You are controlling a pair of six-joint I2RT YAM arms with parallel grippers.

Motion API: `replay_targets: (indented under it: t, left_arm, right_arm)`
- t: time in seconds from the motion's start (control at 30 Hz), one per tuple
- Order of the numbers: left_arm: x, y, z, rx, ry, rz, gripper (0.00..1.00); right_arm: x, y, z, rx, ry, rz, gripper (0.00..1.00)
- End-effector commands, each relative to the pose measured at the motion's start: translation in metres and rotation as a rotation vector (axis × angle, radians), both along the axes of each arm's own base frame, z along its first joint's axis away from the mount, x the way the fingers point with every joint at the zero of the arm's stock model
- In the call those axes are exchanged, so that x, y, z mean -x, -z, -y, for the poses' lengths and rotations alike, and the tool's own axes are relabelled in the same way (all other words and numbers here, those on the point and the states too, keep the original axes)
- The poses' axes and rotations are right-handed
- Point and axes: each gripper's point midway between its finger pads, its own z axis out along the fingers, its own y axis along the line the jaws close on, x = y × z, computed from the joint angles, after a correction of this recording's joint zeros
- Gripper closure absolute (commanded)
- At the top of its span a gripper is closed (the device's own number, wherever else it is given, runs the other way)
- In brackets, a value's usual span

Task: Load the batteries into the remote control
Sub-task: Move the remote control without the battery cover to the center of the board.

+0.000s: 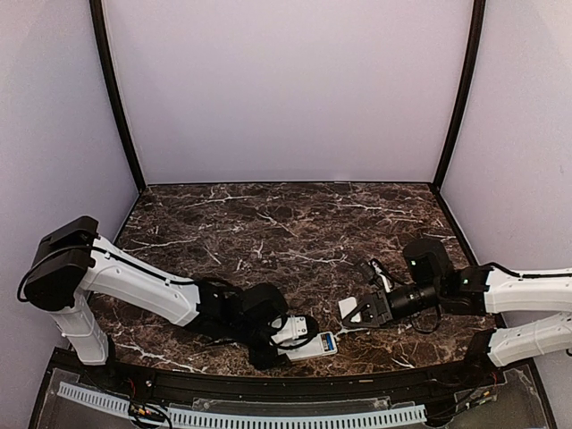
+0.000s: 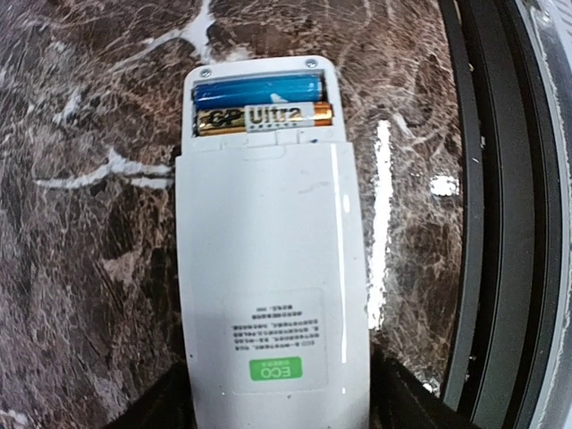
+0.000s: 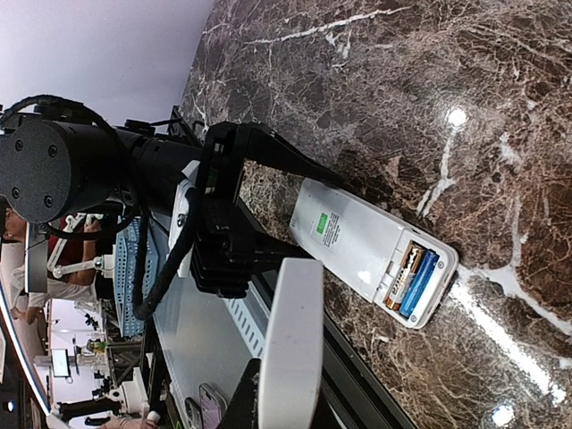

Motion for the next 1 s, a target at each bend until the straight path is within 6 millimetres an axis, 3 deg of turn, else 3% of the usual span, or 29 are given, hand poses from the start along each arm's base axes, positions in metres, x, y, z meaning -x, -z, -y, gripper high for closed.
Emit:
replay_targets:
  t: [0.0,0.1,0.27,0.57,0.67,0.83,0.97]
  left_arm:
    - [0.003,0.012,-0.013,-0.073,0.0,-0.018,0.37]
    - [0.005,0.012,-0.019,-0.099,-0.009,-0.03,0.5]
    - [-0.008,0.014,-0.031,-0.125,-0.08,-0.01,0.6]
    - [-0.052,0.009,-0.046,-0.125,-0.262,-0.023,0.66]
    - [-0.057,0.007,-0.045,-0.13,-0.257,0.003,0.61]
    - [-0.055,0.002,-0.043,-0.113,-0.231,0.004,0.33]
    - [-0.054,-0.015,-0.041,-0.038,-0.217,0.034,0.22]
  right_arm:
    - [-0.003,-0.003,0.0,-0.025,0.01,0.014,1.0]
    - [-0.003,-0.001,-0.001,-0.02,0.008,0.006,1.0]
    - [-0.004,-0.004,-0.004,-0.036,0.0,0.013,1.0]
    - [-0.004,-0.004,-0.011,-0.034,-0.044,0.009,1.0]
    - [-0.005,-0.004,-0.014,-0.033,-0.056,0.01,1.0]
    - [-0.006,-0.003,-0.019,-0.04,-0.081,0.008,1.0]
    - [-0.007,-0.001,-0.022,-0.044,-0.088,0.007,1.0]
